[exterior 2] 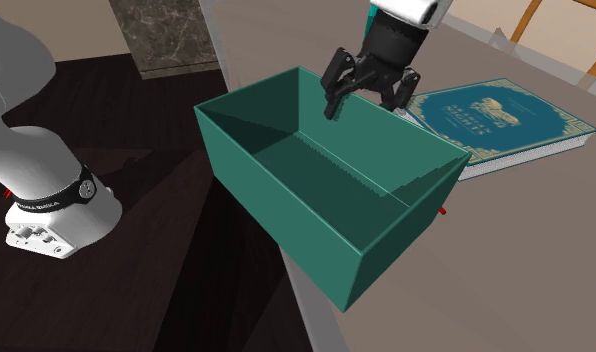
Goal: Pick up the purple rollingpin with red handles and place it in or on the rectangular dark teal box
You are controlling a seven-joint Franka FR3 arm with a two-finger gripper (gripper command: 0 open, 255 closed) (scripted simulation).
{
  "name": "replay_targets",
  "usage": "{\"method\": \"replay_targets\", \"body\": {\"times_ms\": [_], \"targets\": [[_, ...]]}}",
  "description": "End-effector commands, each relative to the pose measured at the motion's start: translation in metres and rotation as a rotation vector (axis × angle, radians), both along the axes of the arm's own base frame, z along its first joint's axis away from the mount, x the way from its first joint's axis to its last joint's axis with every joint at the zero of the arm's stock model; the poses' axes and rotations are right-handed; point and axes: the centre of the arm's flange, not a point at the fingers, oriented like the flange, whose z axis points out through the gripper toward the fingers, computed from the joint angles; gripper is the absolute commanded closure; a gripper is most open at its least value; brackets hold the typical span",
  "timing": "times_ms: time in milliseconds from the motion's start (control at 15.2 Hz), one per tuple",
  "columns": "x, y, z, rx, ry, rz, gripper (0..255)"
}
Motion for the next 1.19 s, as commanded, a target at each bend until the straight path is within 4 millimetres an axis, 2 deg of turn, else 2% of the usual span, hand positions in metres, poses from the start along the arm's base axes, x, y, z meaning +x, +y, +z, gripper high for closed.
{"method": "replay_targets", "body": {"times_ms": [0,1122], "targets": [[0.038,0.01,0.0,0.069,-0.232,0.011,255],[0.038,0.01,0.09,0.069,-0.232,0.011,255]]}}
